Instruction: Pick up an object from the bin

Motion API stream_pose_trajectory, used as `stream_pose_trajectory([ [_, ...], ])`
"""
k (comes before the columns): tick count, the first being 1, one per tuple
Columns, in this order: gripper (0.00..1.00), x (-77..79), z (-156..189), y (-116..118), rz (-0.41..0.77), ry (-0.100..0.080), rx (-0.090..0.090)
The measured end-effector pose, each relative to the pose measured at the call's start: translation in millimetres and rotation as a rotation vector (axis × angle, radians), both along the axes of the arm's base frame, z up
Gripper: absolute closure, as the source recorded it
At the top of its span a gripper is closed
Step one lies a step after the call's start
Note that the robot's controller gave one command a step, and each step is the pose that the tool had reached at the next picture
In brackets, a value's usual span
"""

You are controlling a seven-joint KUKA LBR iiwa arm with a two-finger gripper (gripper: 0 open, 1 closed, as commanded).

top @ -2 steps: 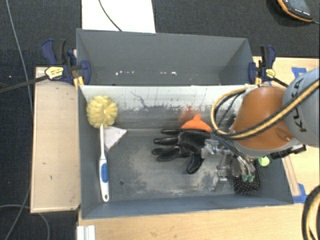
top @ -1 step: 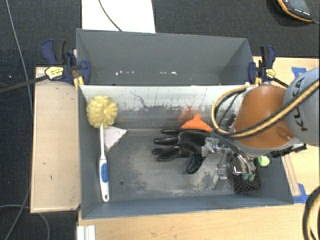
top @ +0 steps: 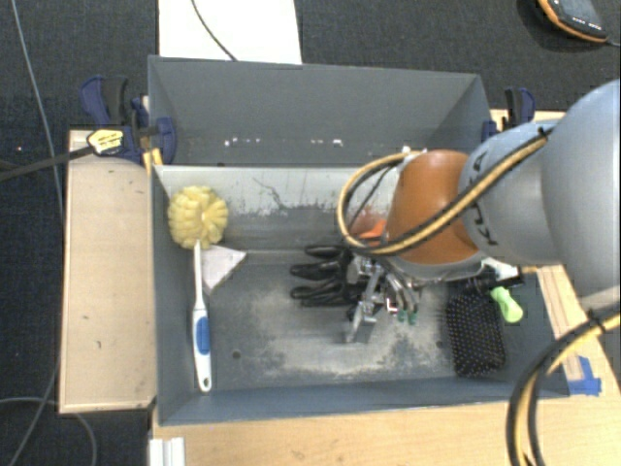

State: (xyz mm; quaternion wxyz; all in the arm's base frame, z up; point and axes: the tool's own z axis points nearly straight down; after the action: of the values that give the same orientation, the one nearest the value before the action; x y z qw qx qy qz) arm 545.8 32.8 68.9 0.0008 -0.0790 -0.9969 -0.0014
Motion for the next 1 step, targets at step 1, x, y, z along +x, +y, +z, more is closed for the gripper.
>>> stream_pose_trajectory([
  [1,0.00,-7.0,67.6,-9.6,0.026,-0.008,-0.003],
])
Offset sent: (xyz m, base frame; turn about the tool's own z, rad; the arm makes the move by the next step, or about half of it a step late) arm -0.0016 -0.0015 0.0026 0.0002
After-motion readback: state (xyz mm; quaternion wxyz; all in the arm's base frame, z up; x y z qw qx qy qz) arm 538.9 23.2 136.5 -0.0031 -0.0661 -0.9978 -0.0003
